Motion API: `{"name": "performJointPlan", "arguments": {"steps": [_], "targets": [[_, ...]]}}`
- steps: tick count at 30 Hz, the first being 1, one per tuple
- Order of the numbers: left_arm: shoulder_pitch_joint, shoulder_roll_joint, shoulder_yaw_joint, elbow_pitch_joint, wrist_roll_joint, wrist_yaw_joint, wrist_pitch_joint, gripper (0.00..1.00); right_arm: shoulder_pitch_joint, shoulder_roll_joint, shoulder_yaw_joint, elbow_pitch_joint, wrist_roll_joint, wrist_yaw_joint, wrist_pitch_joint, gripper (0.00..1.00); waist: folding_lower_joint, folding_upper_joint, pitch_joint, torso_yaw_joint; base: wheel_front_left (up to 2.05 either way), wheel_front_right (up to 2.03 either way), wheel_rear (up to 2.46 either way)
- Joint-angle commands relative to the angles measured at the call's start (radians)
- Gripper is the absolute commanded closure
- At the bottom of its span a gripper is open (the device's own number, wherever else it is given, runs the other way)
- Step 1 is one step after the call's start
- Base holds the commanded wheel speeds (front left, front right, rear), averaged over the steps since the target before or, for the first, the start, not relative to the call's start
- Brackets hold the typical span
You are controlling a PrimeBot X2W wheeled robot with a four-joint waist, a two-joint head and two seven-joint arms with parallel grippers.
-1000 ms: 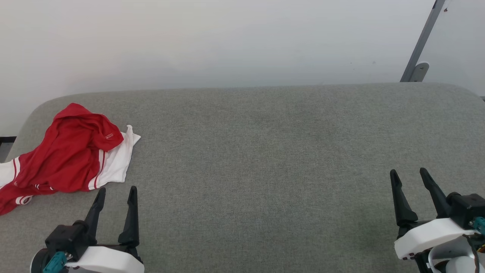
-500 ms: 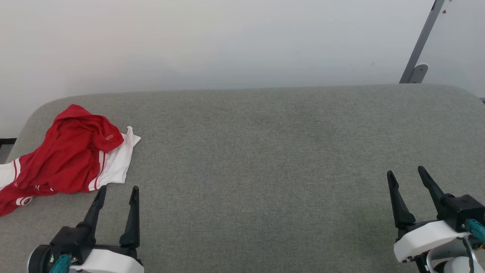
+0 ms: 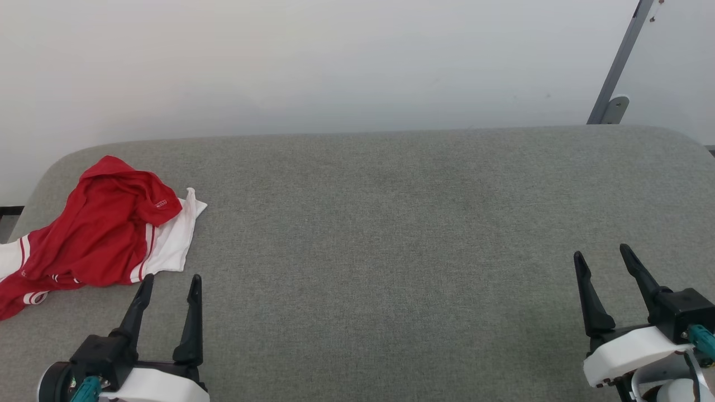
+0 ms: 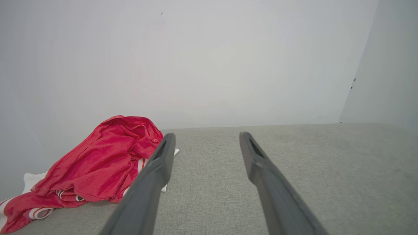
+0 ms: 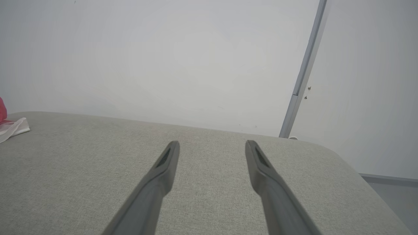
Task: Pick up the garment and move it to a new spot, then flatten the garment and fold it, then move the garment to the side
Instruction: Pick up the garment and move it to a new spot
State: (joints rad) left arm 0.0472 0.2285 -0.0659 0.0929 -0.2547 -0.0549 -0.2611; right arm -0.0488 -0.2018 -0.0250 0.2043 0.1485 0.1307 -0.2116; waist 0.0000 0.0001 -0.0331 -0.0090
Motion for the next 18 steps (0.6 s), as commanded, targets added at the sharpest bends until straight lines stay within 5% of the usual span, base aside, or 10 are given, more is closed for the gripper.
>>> {"name": "performJointPlan", "arguments": {"steps": [1,9,18], "targets": [[0.008,0.001,0.004,0.005,-0.012,-0.007,-0.006,0.0,0.011,-0.001,0.001,0.001,-0.001,0.0,-0.006,0.0,0.0,-0.0001,0.0,0.0,0.0,0.0,0.0],[-0.002,-0.01,0.034,0.03,-0.038,-0.002,-0.006,0.0,0.0,-0.002,0.033,0.004,0.015,0.0,-0.008,0.0,0.0,-0.0001,-0.011,0.046,0.0,0.0,0.0],[-0.012,-0.002,0.059,0.069,-0.056,0.017,-0.001,0.0,-0.024,0.002,0.095,0.029,0.039,0.0,-0.011,0.0,0.0,-0.0001,-0.04,0.192,0.0,0.0,0.0]]}}
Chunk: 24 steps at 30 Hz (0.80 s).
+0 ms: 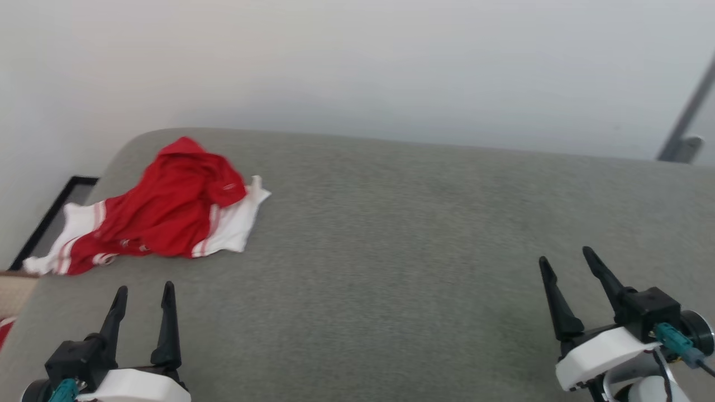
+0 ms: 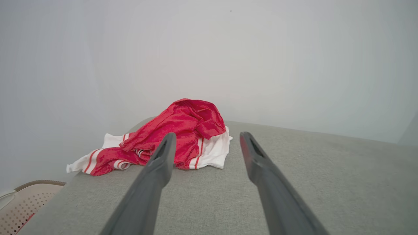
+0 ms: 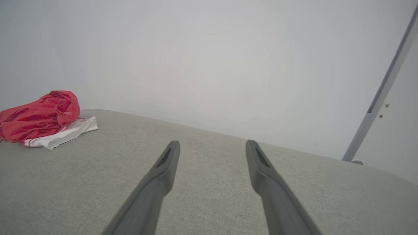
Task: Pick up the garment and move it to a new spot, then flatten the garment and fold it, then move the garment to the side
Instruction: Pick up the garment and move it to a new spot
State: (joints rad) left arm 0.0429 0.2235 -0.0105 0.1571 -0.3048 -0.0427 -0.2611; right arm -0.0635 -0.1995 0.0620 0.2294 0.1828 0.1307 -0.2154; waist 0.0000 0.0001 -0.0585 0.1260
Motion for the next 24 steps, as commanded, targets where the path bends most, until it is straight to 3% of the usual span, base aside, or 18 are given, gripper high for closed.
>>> {"name": "performJointPlan", "arguments": {"steps": [1,14,24], "targets": [[-0.005,0.004,0.007,0.008,-0.009,0.007,0.002,0.0,-0.012,0.001,0.018,0.008,0.008,0.0,-0.008,0.0,0.0,-0.0001,-0.018,0.075,0.0,0.0,0.0],[0.028,0.022,0.035,-0.001,-0.029,0.037,0.019,0.0,-0.055,0.01,0.127,0.051,0.041,0.0,-0.023,0.0,0.0,-0.0001,-0.046,0.276,0.0,0.0,0.0],[0.056,0.013,0.043,-0.034,-0.036,0.062,0.016,0.0,-0.095,0.005,0.171,0.071,0.057,0.0,-0.029,0.0,0.0,-0.0001,-0.027,0.329,0.0,0.0,0.0]]}}
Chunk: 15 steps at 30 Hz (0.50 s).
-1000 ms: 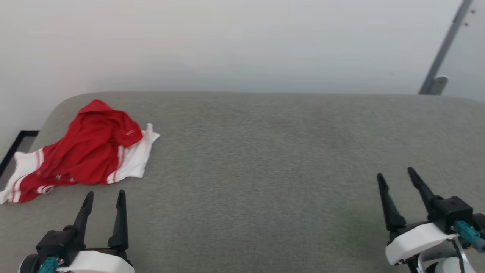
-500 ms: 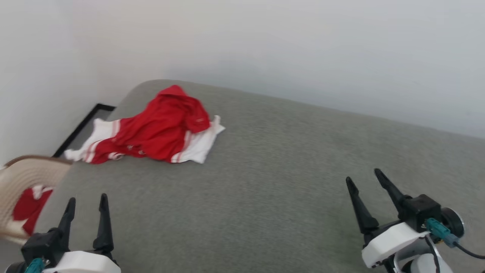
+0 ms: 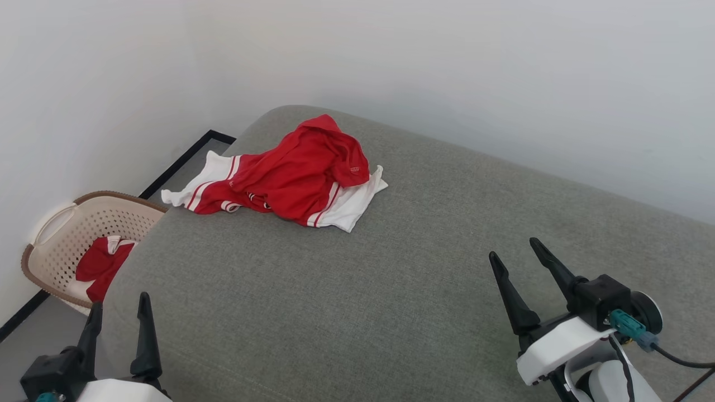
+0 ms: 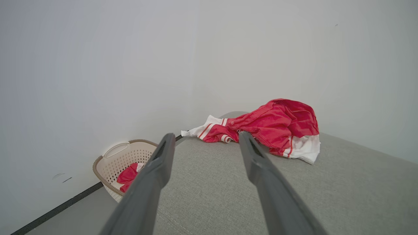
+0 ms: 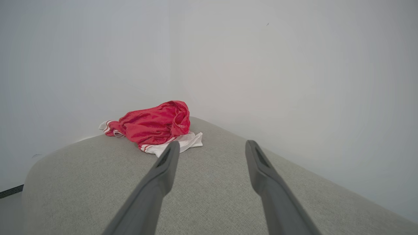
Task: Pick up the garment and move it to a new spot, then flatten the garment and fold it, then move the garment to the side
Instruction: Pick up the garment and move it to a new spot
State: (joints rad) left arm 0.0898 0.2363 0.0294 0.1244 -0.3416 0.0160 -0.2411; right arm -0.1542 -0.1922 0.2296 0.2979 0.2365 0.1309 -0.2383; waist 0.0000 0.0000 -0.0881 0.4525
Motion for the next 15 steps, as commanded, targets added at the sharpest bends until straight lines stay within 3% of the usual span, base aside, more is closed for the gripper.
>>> {"name": "performJointPlan", "arguments": {"steps": [1,11,15], "targets": [[0.011,0.001,0.004,-0.003,-0.001,0.004,-0.004,0.0,-0.01,-0.003,0.007,0.006,0.005,0.0,-0.007,0.0,0.0,0.0,0.005,0.005,0.0,0.0,0.0],[-0.021,0.001,-0.004,0.005,-0.003,0.017,0.001,0.0,-0.002,-0.015,-0.012,0.015,0.003,0.0,-0.013,0.0,0.0,0.0,0.015,0.011,0.0,0.0,0.0],[-0.073,0.006,-0.017,0.031,-0.006,0.004,0.011,0.0,0.012,-0.019,-0.037,0.002,-0.004,0.0,-0.013,0.0,0.0,0.0,0.025,0.006,0.0,0.0,0.0]]}}
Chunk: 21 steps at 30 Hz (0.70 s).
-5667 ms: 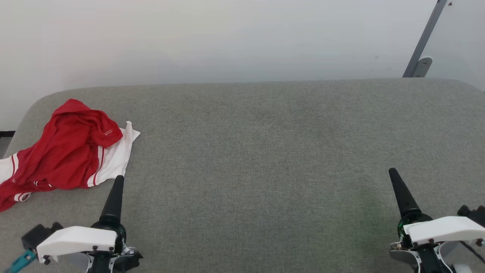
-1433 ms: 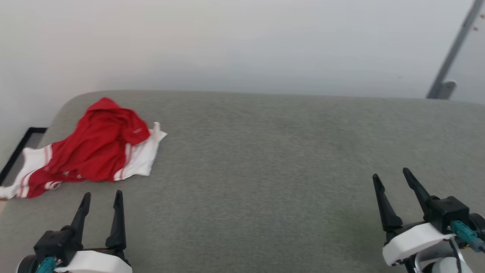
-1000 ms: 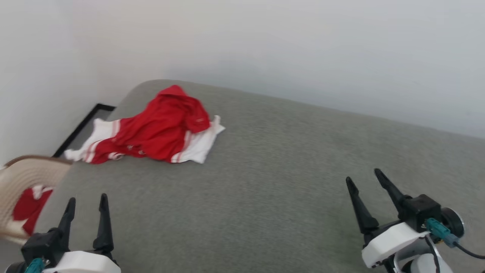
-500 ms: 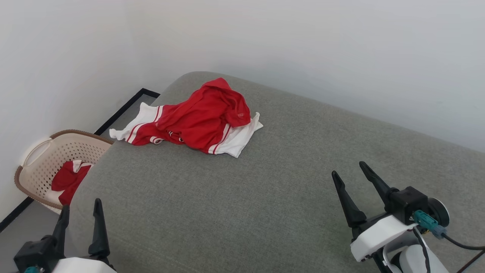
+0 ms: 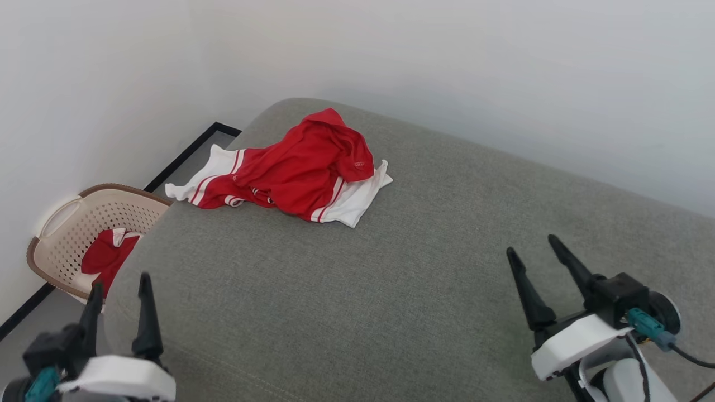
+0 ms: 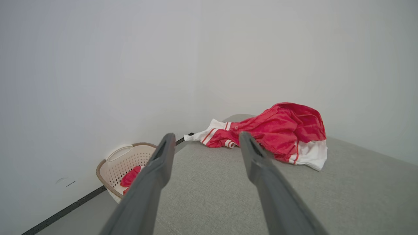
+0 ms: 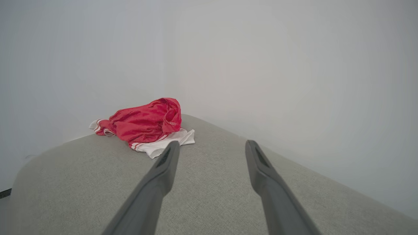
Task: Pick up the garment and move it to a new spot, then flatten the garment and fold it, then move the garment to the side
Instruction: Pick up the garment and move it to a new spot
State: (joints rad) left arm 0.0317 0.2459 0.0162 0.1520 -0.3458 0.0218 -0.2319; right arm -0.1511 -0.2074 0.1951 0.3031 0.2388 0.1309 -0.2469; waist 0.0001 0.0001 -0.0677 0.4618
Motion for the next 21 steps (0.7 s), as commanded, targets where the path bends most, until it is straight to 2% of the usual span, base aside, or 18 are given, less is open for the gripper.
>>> {"name": "performJointPlan", "arguments": {"steps": [1,10,21], "targets": [[-0.029,-0.002,-0.007,0.012,-0.001,-0.004,0.003,0.0,0.009,-0.003,-0.009,-0.009,-0.008,0.0,-0.001,0.0,-0.0001,-0.0001,0.012,-0.008,0.0,0.0,0.0],[-0.217,0.005,-0.018,0.108,-0.03,-0.04,0.001,0.0,-0.032,-0.035,-0.042,-0.079,-0.03,0.0,0.037,0.0,-0.0001,-0.0001,0.116,-0.078,0.0,0.0,0.0],[-0.56,0.048,-0.017,0.351,-0.066,-0.095,-0.004,0.0,-0.103,-0.095,-0.055,-0.2,-0.048,0.0,0.088,0.0,-0.0001,-0.0001,0.324,-0.194,0.0,0.0,0.0]]}}
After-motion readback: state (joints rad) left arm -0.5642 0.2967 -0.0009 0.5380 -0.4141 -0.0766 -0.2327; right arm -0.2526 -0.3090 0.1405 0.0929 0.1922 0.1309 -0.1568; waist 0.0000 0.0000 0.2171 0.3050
